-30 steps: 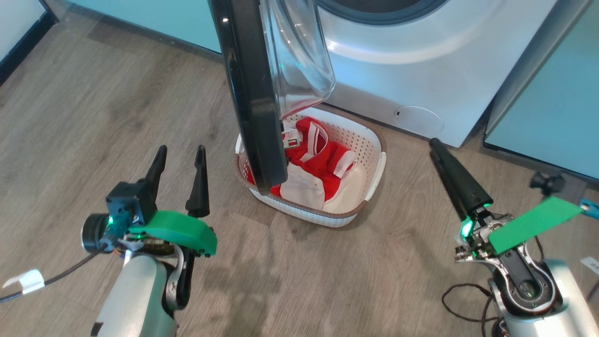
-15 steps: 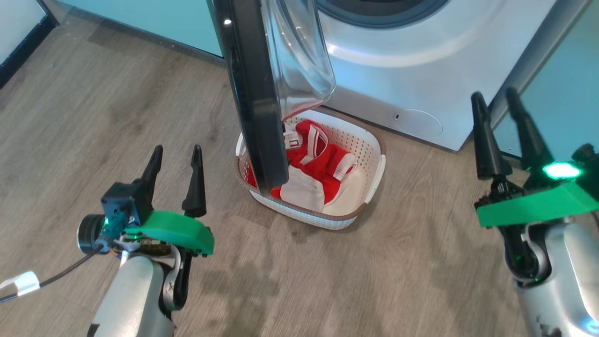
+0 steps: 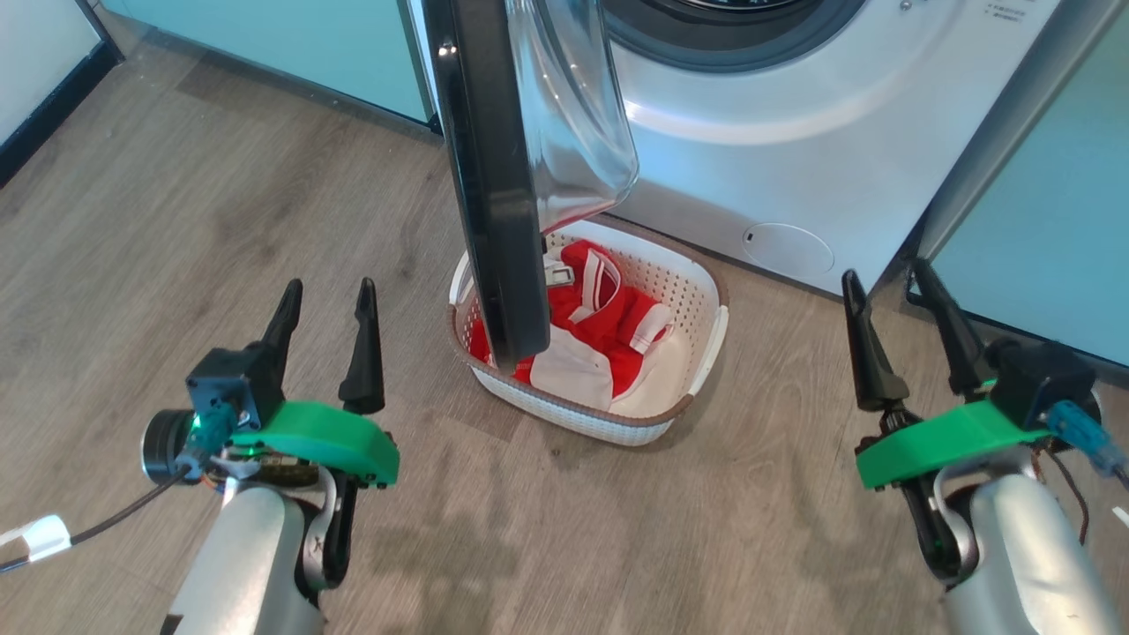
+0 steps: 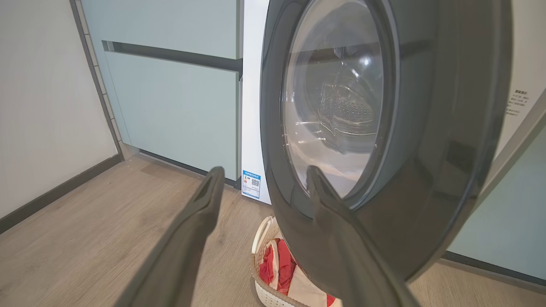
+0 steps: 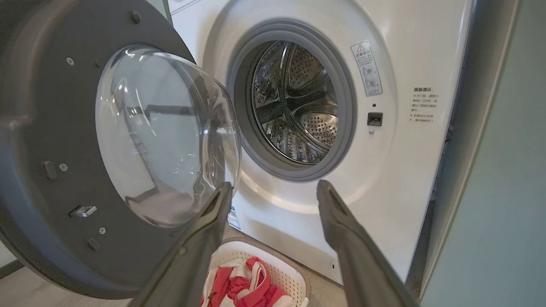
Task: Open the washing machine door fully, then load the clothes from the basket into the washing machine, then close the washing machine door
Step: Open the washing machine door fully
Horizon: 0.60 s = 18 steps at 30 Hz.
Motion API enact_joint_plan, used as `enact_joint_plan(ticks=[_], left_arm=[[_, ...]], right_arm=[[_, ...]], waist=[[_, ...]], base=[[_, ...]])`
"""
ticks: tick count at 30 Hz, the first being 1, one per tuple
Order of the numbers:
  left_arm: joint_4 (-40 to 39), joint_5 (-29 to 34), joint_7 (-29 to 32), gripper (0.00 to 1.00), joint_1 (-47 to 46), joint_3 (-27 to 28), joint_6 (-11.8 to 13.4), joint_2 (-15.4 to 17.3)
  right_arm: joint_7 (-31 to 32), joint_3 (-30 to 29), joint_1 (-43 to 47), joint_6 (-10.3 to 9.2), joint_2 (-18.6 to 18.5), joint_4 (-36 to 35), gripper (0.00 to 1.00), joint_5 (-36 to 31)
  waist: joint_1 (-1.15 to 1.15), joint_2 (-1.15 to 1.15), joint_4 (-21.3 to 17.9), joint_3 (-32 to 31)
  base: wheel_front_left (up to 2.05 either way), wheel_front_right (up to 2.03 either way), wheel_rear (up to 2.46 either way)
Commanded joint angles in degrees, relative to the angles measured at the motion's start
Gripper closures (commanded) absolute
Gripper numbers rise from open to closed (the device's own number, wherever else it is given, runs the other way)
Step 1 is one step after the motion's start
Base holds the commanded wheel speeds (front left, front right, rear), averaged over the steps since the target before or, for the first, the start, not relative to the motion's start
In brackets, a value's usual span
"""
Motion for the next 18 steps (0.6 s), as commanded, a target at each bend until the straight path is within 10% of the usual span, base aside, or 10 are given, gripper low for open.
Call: enact_joint_plan(ticks=[1, 18], left_arm=[[-2.02, -0.25, 0.25, 0.00, -0.73, 1.52, 0.34, 1.53], [-2.45, -0.38, 1.00, 0.00, 0.01, 0.71, 0.82, 2.42]], right_arm=[[-0.75, 1.04, -0.88, 0.00, 0.57, -0.73, 0.00, -0.53], [-0.97, 0.85, -1.71, 0.00, 1.14, 2.89, 0.00, -0.56]], waist=[[0.00, 0.00, -0.14, -0.23], [0.00, 0.00, -0.84, -0.63]], base=[[0.00, 0.00, 0.00], [0.00, 0.00, 0.00]])
